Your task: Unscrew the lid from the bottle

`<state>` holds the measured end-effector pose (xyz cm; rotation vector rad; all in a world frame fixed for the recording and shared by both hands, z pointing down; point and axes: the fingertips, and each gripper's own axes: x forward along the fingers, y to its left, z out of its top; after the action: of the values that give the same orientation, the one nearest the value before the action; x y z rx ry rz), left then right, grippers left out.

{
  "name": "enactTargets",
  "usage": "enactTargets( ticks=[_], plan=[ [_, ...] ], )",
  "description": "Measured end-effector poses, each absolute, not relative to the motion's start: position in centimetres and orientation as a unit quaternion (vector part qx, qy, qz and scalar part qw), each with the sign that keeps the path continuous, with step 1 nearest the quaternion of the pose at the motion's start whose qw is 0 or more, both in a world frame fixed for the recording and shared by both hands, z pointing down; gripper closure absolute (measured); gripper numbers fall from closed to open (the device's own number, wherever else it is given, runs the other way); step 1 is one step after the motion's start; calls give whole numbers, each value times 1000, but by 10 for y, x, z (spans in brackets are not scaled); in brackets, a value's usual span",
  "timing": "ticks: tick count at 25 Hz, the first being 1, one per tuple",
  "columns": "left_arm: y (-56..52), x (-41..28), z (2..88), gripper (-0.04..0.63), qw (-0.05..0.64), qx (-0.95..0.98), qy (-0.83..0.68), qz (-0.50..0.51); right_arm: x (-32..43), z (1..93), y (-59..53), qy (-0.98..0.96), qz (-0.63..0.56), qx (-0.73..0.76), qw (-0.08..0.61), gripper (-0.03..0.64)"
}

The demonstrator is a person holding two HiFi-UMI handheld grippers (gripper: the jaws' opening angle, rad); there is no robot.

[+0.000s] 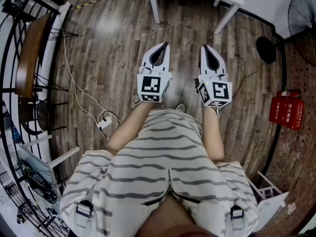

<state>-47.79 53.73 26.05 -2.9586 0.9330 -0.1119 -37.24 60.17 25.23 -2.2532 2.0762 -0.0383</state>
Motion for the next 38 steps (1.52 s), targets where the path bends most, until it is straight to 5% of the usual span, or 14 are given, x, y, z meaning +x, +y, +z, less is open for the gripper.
enactTargets(
  ticks=[19,38],
  plan=[
    [559,-422,294,595,2,-947,315,-56,-329,271,603,705,-29,-707,42,607],
    [285,-266,272,595,-33,-947,318,-23,-186,250,338,717,-12,-697,3,607]
  ],
)
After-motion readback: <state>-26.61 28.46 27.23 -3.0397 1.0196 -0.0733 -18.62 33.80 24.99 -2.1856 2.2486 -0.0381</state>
